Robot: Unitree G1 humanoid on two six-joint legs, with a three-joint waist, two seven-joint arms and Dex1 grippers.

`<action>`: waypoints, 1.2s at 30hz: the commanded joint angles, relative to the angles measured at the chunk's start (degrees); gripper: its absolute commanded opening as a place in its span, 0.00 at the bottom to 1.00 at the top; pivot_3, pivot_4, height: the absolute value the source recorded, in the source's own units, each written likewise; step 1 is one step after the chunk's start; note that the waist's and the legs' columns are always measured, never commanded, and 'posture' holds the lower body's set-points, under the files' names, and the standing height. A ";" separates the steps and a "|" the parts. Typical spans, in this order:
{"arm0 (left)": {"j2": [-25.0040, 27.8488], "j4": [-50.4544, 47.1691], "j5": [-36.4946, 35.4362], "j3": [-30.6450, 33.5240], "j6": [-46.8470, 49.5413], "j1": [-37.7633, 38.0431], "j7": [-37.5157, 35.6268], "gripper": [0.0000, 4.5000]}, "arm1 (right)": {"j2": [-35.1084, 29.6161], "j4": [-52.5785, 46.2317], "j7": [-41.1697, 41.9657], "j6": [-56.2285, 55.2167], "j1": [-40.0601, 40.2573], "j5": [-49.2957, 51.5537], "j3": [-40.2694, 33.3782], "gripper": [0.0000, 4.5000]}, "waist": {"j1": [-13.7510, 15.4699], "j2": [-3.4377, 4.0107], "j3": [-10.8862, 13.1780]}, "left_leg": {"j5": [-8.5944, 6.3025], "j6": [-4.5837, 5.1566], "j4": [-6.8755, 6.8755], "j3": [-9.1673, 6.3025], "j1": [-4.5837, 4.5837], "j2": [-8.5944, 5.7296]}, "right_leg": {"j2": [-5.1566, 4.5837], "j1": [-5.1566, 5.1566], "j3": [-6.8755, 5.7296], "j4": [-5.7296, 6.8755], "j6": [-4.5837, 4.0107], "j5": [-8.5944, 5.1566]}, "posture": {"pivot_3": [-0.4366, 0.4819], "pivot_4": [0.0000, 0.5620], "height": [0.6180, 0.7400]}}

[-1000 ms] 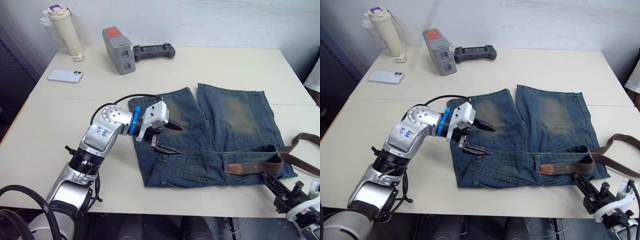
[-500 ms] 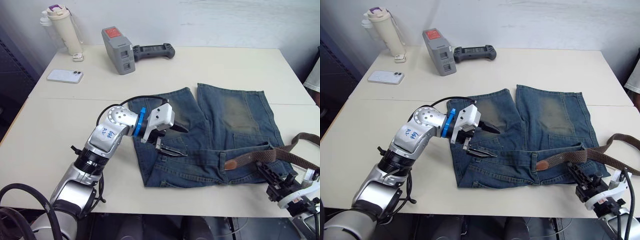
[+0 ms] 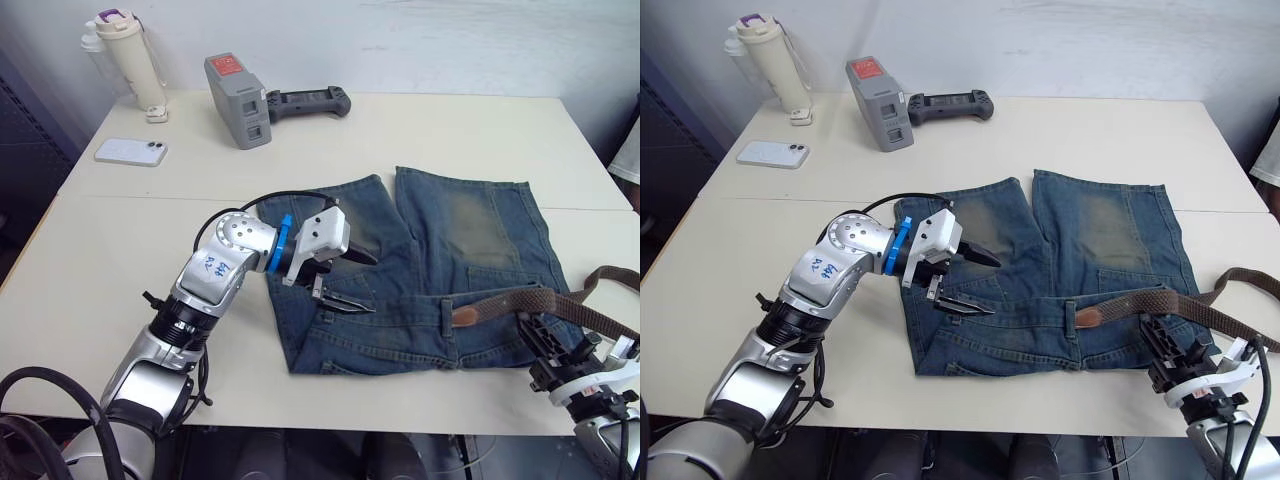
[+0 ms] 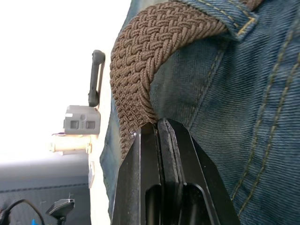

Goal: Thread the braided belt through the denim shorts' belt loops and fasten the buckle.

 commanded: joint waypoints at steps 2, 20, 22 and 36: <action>0.16 -0.78 0.18 0.21 -0.77 -0.36 0.18 1.00 | 0.80 -2.87 -0.23 0.57 1.12 1.33 1.02 0.01 | -0.04 0.00 0.00 | 0.00 0.00 0.00 -0.01 0.00 0.00 | 0.00 0.00 0.00 0.00 0.00 0.00 | 0.48 0.27 1.00; 6.76 -4.16 -1.02 2.50 0.42 1.24 -0.59 1.00 | 2.99 -8.61 -14.52 -10.08 0.67 1.31 3.00 0.01 | -0.10 0.02 0.00 | 0.00 -0.01 -0.01 0.04 -0.01 0.01 | 0.00 -0.08 0.08 0.06 0.00 0.00 | 0.48 0.27 1.00; 7.09 -4.70 -1.63 2.87 1.14 1.31 -0.32 1.00 | 2.41 -7.15 -15.18 -10.96 -0.27 1.33 0.78 0.01 | -0.09 0.01 0.00 | 0.01 -0.01 -0.02 0.04 -0.01 0.01 | 0.00 -0.08 0.08 0.06 0.00 0.00 | 0.48 0.27 1.00; 6.88 -7.32 -2.94 3.92 4.78 1.91 1.12 1.00 | 8.52 -16.28 -20.16 -13.13 -2.26 1.33 3.57 0.01 | -0.14 0.02 0.00 | 0.01 -0.01 -0.01 0.06 0.00 0.01 | 0.00 -0.10 0.12 0.09 0.00 0.00 | 0.48 0.27 1.00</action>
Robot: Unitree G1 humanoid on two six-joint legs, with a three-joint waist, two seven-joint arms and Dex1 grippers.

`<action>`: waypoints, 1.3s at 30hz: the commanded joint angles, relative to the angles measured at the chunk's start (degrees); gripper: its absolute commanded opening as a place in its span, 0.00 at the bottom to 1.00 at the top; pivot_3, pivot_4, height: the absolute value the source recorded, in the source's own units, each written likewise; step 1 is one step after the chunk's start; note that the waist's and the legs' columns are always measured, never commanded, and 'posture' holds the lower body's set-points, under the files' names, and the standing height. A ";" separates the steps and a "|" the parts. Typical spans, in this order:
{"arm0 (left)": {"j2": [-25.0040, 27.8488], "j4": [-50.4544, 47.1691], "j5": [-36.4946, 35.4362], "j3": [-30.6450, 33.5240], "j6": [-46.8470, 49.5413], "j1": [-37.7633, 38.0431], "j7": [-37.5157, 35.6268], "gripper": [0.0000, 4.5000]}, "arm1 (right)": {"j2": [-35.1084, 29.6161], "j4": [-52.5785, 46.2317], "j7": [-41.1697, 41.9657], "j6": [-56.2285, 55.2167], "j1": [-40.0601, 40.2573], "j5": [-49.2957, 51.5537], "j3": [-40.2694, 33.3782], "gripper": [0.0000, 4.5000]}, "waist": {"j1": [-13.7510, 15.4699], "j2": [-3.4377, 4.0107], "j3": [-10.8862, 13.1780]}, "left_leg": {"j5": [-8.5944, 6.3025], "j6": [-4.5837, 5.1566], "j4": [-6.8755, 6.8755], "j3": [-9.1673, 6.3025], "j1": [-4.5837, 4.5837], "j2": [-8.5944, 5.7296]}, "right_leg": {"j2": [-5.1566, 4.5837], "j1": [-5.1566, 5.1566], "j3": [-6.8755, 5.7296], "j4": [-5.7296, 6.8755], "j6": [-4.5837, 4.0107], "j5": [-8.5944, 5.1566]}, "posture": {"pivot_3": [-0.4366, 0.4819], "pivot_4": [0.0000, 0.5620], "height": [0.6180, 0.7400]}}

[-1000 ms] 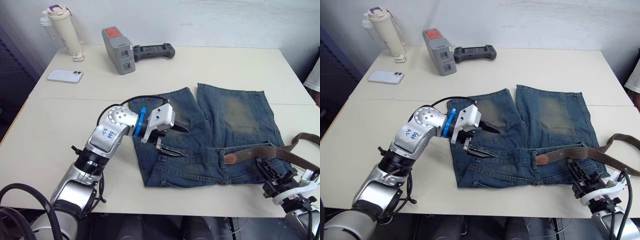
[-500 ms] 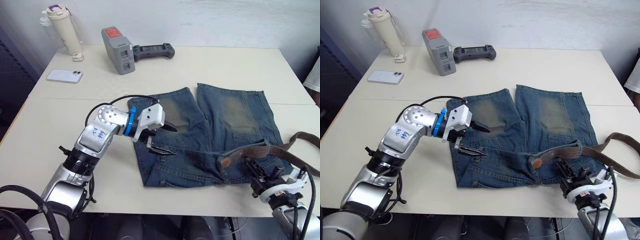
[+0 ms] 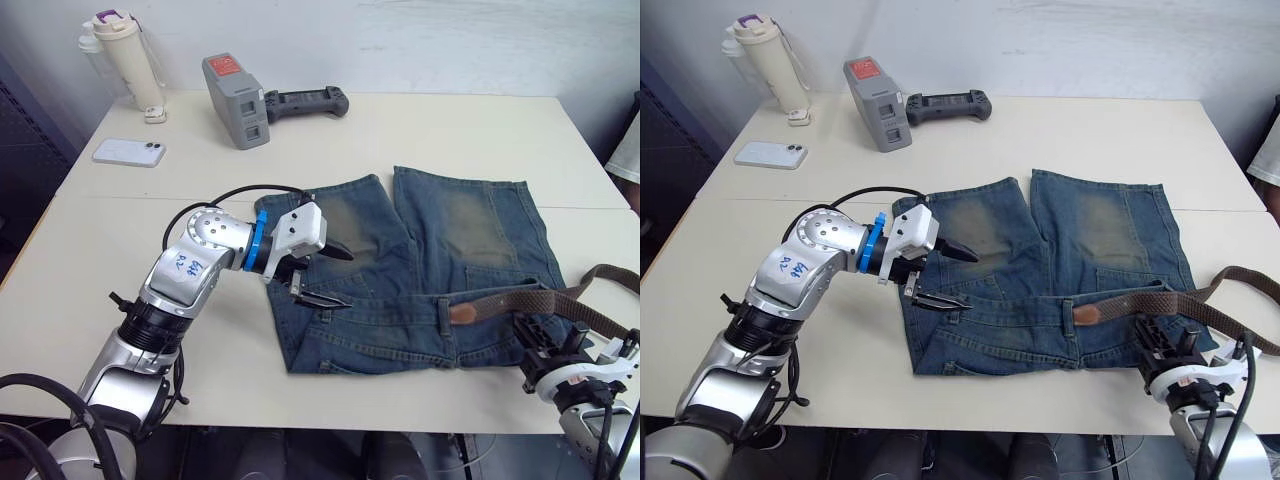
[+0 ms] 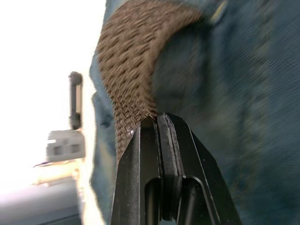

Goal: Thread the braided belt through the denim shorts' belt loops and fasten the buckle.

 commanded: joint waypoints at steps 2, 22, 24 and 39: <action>0.13 -2.31 -1.59 1.57 0.64 0.25 0.44 1.00 | 0.28 -3.92 -0.60 -0.99 0.37 0.91 -0.23 0.01 | 0.06 0.00 0.00 | 0.00 0.00 0.00 -0.01 0.00 0.00 | 0.00 0.00 0.00 0.00 0.00 0.00 | 0.48 0.27 1.00; -0.19 -2.55 -1.38 1.32 0.72 1.13 0.73 1.00 | -0.71 -10.62 -0.05 -3.91 8.30 0.91 0.84 0.01 | -0.02 0.00 0.00 | 0.00 0.00 -0.02 0.11 -0.01 0.01 | 0.01 -0.14 0.13 0.07 0.00 0.00 | 0.48 0.27 1.00; -0.29 -2.51 -1.32 1.20 0.55 1.21 0.67 1.00 | -1.15 -10.21 0.60 -4.12 8.97 0.91 0.16 0.01 | -0.03 0.00 0.00 | 0.00 0.00 -0.02 0.13 -0.01 0.01 | 0.01 -0.15 0.15 0.07 0.00 0.00 | 0.48 0.27 1.00; -0.69 -2.67 -1.24 0.72 0.33 1.39 0.22 1.00 | -1.22 -13.34 -2.66 -7.06 9.13 0.91 2.97 0.01 | 0.01 0.00 0.00 | 0.00 0.00 -0.04 0.28 -0.03 0.02 | 0.00 -0.37 0.34 0.16 0.00 0.00 | 0.48 0.27 1.00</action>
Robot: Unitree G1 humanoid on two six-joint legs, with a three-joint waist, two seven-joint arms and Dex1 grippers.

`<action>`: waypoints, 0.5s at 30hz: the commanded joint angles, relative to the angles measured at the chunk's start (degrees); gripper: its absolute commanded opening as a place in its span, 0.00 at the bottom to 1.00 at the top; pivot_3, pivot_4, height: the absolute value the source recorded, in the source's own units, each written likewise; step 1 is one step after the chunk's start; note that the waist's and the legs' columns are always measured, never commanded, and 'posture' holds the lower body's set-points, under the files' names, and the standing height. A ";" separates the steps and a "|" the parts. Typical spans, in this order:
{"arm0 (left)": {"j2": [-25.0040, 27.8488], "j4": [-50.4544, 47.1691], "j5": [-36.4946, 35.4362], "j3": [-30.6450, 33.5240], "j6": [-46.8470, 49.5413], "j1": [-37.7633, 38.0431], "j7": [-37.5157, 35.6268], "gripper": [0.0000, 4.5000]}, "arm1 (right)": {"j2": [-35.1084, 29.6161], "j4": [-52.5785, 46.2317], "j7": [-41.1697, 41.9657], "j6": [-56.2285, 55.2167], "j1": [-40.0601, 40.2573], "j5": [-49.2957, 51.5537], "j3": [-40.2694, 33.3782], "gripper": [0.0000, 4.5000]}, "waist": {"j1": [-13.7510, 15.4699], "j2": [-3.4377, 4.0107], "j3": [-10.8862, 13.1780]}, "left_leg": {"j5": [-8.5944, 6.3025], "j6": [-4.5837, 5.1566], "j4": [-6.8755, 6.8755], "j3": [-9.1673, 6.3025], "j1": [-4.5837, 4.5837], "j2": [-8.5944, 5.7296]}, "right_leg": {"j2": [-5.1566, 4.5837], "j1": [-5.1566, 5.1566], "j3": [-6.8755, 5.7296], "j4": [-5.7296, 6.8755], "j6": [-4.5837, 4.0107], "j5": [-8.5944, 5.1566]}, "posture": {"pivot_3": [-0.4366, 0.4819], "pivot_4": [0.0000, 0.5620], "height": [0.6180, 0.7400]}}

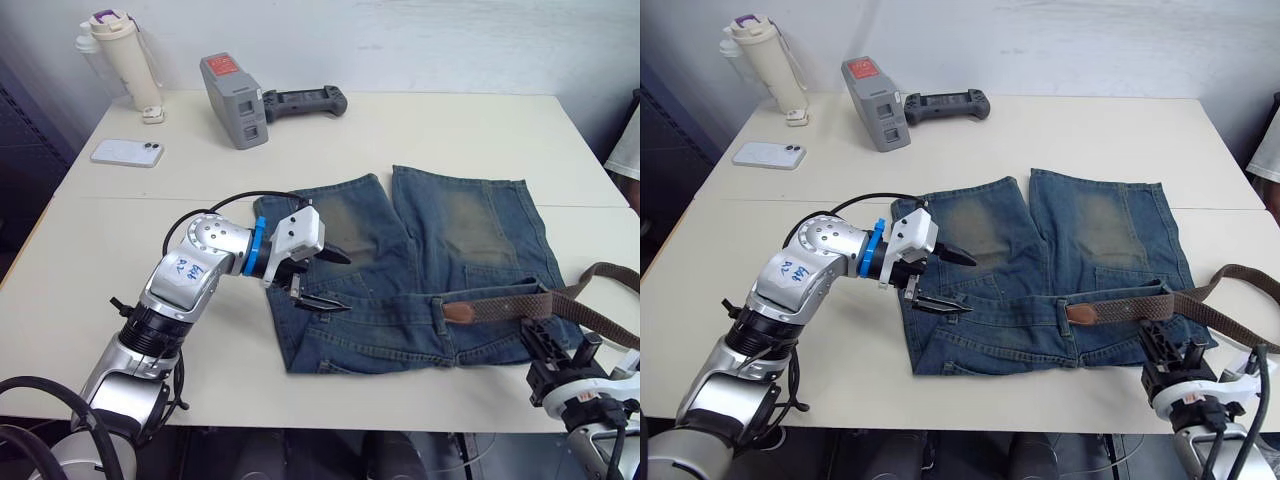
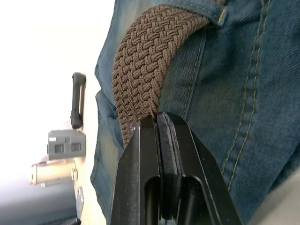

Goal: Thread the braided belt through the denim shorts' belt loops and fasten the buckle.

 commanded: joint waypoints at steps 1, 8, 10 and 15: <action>-0.25 -2.29 -1.12 0.46 -0.74 -0.12 -0.14 1.00 | -0.23 -4.25 -1.92 -1.57 0.38 0.89 1.86 0.01 | -0.05 0.00 0.00 | 0.00 0.00 0.00 0.00 0.00 0.00 | 0.00 -0.01 0.00 0.00 0.00 0.00 | 0.48 0.27 1.00; -0.30 -1.91 -0.94 0.44 -0.81 -0.29 -0.08 1.00 | -1.47 -6.13 -5.70 -3.87 -0.96 0.89 5.70 0.01 | -0.13 0.00 0.00 | 0.00 0.00 0.00 0.03 0.00 0.00 | 0.00 -0.03 0.04 0.02 0.00 0.00 | 0.48 0.27 1.00; -0.28 -2.15 -1.07 0.48 -0.61 -0.23 -0.04 1.00 | -2.07 -6.32 -6.46 -4.20 -1.15 0.89 6.41 0.01 | -0.21 0.00 0.00 | 0.01 -0.01 0.00 0.03 0.00 0.01 | 0.00 -0.05 0.04 0.04 0.00 0.00 | 0.48 0.27 1.00; -0.18 -2.23 -0.97 0.56 -0.59 -0.16 0.07 1.00 | -3.13 -7.52 -8.03 -5.54 -2.03 0.89 8.24 0.01 | -0.31 0.00 0.00 | 0.01 -0.01 0.00 0.05 0.00 0.02 | 0.01 -0.06 0.06 0.05 0.00 0.00 | 0.48 0.27 1.00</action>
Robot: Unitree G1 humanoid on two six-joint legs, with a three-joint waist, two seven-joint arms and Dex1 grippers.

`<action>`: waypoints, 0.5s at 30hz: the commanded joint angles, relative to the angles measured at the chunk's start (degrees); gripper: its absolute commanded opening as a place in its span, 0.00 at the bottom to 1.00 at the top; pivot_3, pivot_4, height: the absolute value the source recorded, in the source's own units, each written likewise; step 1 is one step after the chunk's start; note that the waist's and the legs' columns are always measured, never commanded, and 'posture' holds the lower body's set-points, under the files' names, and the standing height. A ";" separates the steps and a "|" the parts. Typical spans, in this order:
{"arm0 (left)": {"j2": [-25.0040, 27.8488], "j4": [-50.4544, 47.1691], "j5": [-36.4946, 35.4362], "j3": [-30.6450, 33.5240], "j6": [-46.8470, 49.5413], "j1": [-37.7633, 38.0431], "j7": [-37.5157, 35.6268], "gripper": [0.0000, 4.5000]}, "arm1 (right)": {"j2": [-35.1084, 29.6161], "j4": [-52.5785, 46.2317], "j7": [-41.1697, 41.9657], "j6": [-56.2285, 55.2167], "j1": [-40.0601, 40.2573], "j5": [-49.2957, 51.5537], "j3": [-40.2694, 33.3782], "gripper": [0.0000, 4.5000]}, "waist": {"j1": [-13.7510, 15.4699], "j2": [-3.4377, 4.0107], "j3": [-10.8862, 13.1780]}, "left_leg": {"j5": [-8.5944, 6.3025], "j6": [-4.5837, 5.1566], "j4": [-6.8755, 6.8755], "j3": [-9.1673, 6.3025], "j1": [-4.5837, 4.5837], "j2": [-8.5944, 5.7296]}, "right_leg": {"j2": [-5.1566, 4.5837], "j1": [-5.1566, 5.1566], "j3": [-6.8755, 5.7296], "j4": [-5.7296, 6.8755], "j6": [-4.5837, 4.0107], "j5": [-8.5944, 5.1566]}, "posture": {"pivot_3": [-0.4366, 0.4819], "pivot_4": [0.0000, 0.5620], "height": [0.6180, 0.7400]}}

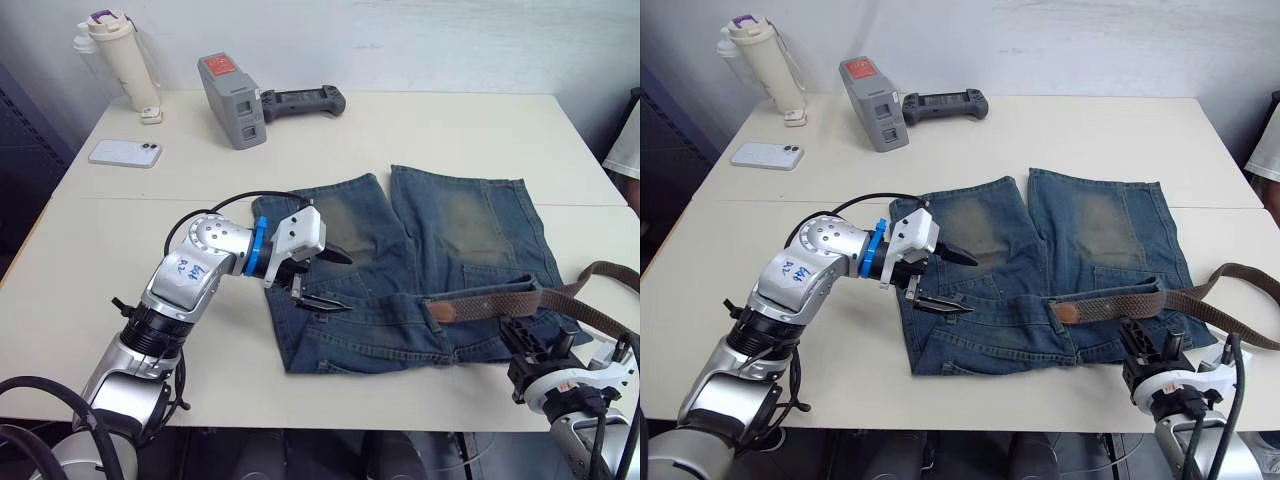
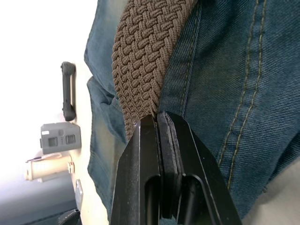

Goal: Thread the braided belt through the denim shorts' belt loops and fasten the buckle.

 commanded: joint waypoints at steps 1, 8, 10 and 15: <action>0.00 -2.26 -1.00 0.60 -0.34 -0.15 0.10 1.00 | -0.81 -4.51 -0.71 -1.03 -1.12 0.90 2.04 0.01 | -0.16 0.00 0.00 | 0.00 0.00 0.00 0.00 0.00 0.01 | 0.00 0.00 0.00 0.01 0.00 0.00 | 0.48 0.27 1.00; -0.12 -2.05 -0.84 0.50 -0.52 -0.25 0.24 1.00 | -4.44 -9.70 0.33 -1.91 -2.47 0.90 8.31 0.01 | -0.97 0.00 0.00 | 0.01 -0.02 0.01 -0.01 0.00 0.01 | 0.00 -0.02 0.01 0.06 0.00 0.00 | 0.48 0.27 1.00; -0.14 -2.09 -0.86 0.54 -0.52 -0.27 0.29 1.00 | -6.49 -10.46 1.24 -1.87 -1.66 0.90 9.31 0.01 | -1.07 0.00 0.00 | 0.02 -0.03 0.02 -0.01 0.01 0.04 | 0.03 -0.02 0.01 0.07 0.00 0.00 | 0.48 0.27 1.00; -0.19 -2.08 -0.82 0.50 -0.63 -0.27 0.38 1.00 | -10.56 -10.50 3.14 -1.14 1.10 0.90 11.17 0.01 | -1.08 -0.01 0.00 | 0.02 -0.03 0.06 0.00 0.01 0.05 | 0.02 -0.02 0.02 0.12 0.00 0.00 | 0.48 0.27 1.00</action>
